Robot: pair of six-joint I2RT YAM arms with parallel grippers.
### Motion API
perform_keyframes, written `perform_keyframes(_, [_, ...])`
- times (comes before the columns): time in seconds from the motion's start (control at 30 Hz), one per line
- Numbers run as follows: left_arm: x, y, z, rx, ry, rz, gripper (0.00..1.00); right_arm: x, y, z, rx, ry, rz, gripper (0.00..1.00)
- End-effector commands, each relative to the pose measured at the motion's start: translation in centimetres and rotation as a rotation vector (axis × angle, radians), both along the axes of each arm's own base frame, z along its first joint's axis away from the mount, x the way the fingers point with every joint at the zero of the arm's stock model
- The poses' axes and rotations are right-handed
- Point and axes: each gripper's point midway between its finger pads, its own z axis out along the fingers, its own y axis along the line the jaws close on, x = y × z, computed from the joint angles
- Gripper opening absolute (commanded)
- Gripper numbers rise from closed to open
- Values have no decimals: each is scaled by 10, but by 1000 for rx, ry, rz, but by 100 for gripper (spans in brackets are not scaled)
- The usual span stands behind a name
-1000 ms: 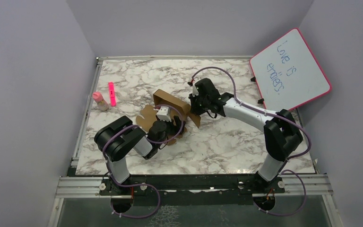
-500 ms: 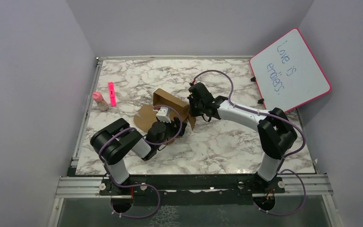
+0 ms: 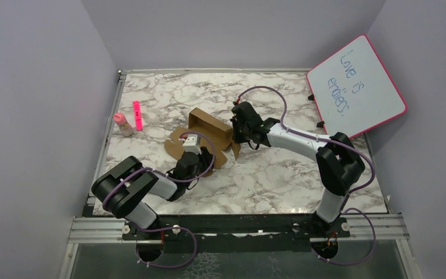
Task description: Fold the paper box
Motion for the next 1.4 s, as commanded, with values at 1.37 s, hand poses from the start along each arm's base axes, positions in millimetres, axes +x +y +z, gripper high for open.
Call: perform_keyframes(1.37, [-10,-45,49,-252,7,-81,45,32,-10,7,48,-137,-227,1])
